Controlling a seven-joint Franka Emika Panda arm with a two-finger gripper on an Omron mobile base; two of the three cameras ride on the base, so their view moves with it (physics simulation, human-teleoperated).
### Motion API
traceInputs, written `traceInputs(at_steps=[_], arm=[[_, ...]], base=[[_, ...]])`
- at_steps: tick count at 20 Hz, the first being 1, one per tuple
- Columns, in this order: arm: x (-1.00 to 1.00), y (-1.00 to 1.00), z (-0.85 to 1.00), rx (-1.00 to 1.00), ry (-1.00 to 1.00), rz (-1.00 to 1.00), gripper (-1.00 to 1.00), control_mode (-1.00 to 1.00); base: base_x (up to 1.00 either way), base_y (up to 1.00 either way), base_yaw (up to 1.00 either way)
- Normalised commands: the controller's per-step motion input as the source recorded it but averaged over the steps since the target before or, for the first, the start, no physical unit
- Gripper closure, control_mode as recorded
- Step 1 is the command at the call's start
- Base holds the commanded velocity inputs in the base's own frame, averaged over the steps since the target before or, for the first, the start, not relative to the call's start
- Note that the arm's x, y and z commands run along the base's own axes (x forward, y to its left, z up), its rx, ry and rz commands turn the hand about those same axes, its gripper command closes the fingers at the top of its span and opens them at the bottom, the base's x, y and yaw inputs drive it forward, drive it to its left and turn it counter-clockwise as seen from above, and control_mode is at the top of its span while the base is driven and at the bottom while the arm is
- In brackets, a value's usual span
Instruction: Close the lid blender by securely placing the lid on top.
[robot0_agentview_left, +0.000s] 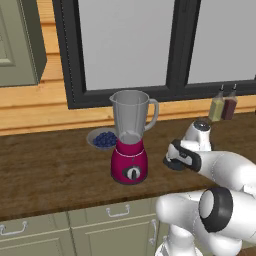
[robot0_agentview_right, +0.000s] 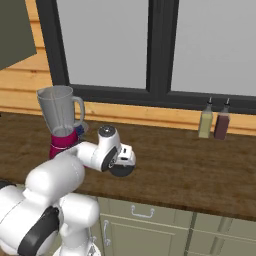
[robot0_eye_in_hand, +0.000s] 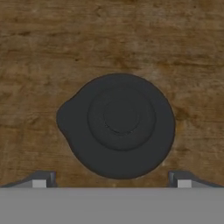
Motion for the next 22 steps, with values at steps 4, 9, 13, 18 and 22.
traceInputs(at_steps=[4, 9, 13, 18, 22], arm=[[0.19, 0.0, -0.23, 0.0, 0.0, 0.0, -1.0, -1.0], [0.17, -0.08, -0.22, 0.0, 0.0, 0.0, -1.0, -1.0], [0.16, -0.11, -0.19, 0.0, 0.0, 0.0, -1.0, -1.0], [0.19, -0.01, -0.18, 0.0, 0.0, 0.0, -1.0, -1.0], [0.19, 0.0, -0.18, 0.0, 0.0, 0.0, -1.0, -1.0]], base=[[0.0, 0.0, 0.0], [0.0, 0.0, 0.0], [0.0, 0.0, 0.0], [0.0, 0.0, 0.0], [0.0, 0.0, 0.0]])
